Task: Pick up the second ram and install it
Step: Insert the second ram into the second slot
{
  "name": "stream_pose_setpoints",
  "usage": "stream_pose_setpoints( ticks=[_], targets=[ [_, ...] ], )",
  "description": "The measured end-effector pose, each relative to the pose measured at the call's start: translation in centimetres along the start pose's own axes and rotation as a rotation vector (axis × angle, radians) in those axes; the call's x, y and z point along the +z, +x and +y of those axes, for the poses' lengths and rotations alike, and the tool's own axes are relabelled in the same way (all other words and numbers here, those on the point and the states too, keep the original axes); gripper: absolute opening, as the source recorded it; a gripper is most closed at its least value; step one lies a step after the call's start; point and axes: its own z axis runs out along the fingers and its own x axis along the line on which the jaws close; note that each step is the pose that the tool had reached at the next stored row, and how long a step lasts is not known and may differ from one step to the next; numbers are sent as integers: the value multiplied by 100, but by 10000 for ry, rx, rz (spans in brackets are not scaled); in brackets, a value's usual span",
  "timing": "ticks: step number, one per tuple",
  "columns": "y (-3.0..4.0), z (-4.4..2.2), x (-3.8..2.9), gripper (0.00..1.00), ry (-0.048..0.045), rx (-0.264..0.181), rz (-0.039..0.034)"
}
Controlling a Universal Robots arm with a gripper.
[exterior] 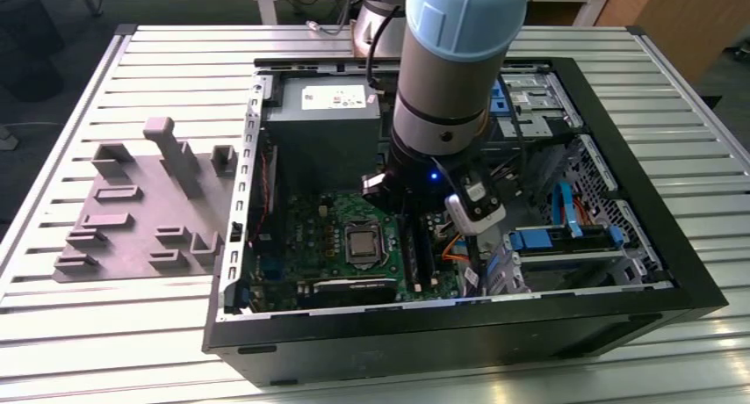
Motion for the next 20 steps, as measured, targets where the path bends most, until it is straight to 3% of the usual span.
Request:
stream_pose_setpoints(
  ticks=[20],
  targets=[
    [-4,-4,21,14,-70,79,-1]
  ],
)
